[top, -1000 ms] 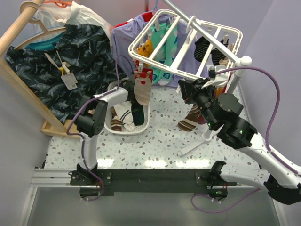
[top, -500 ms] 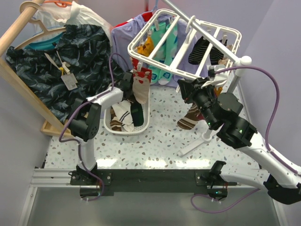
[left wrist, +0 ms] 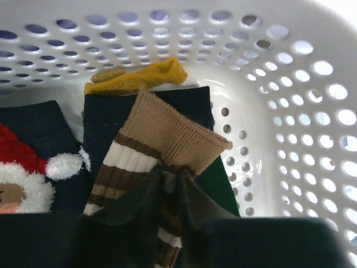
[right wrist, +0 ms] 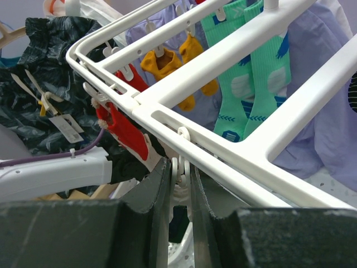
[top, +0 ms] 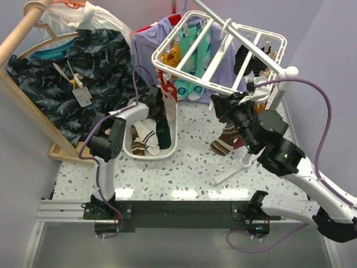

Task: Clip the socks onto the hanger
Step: Pick up the sock from the bin.

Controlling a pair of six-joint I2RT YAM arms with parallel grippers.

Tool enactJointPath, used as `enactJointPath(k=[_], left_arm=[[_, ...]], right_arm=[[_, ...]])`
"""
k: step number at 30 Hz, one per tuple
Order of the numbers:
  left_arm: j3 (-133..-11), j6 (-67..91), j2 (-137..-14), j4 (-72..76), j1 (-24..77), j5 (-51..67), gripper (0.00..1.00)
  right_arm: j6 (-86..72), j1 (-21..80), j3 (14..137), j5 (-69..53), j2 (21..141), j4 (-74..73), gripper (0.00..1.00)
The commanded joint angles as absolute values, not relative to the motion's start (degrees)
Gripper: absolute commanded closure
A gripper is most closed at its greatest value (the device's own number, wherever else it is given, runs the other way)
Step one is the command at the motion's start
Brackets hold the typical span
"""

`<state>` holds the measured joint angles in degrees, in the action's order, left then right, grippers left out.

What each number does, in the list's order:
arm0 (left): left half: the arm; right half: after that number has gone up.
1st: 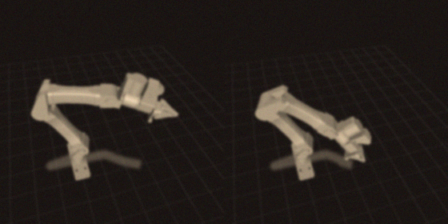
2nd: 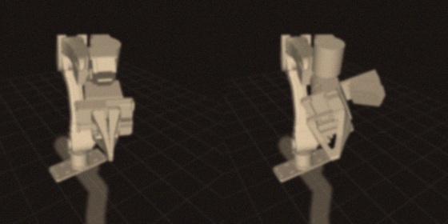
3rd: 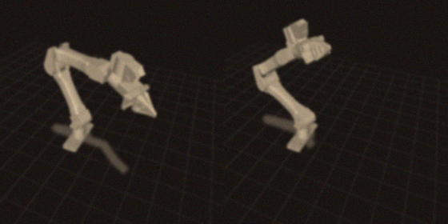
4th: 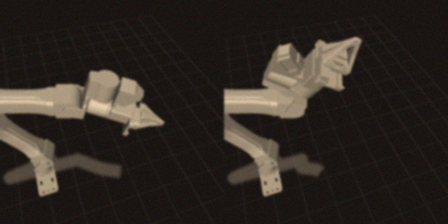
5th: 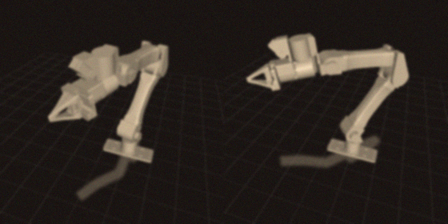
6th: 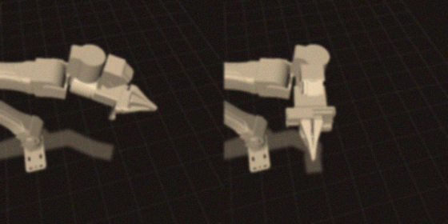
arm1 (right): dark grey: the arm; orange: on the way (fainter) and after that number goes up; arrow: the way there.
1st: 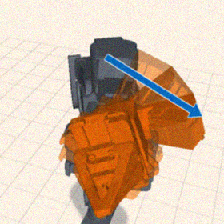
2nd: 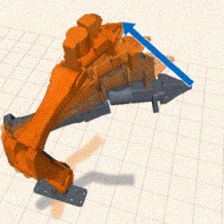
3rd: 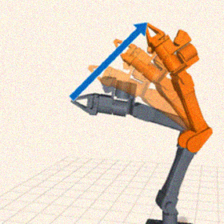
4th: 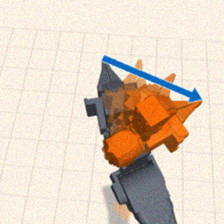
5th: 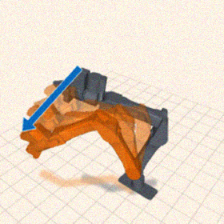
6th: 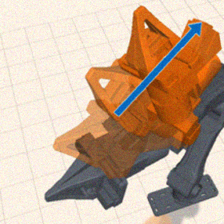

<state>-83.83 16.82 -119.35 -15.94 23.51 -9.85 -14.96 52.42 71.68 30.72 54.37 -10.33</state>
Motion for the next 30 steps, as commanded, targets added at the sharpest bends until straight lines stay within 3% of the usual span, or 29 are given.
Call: enactJointPath(k=[1, 7, 13, 22, 30], left_arm=[[-85.25, 16.52, -119.98, -16.17, 23.03, -10.72, 0.88], [-81.39, 17.93, -109.44, -14.68, 22.94, -13.79, 0.97], [-76.57, 19.51, -100.82, -14.06, 22.59, -14.50, 0.97], [-68.21, 22.58, -97.30, -11.17, 22.32, -9.15, 0.82], [-62.93, 25.58, -100.46, -7.03, 21.45, -6.59, 0.77]], right_arm=[[-14.33, 52.38, 72.77, 30.50, 54.41, -11.25, 0.94], [-14.33, 52.29, 72.69, 30.50, 54.14, -11.07, 0.94], [-14.59, 52.21, 72.42, 30.15, 53.79, -10.90, 0.94], [-15.12, 52.12, 72.16, 29.80, 53.79, -10.72, 0.94], [-15.56, 52.21, 72.07, 29.53, 53.61, -10.81, 0.94]])
